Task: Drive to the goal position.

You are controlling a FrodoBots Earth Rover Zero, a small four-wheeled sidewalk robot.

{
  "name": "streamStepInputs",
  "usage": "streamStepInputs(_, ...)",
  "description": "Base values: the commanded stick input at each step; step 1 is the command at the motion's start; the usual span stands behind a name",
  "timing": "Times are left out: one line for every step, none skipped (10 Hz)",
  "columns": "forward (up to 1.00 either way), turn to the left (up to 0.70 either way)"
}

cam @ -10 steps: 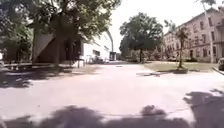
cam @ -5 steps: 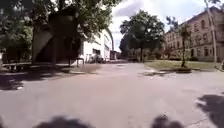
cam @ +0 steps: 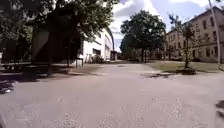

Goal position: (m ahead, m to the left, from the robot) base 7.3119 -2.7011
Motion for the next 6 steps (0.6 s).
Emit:
streamStepInputs(0.85,0.01)
streamStepInputs(0.85,0.01)
streamStepInputs(0.85,0.01)
streamStepInputs(0.85,0.01)
streamStepInputs(0.85,0.01)
streamStepInputs(0.85,-0.04)
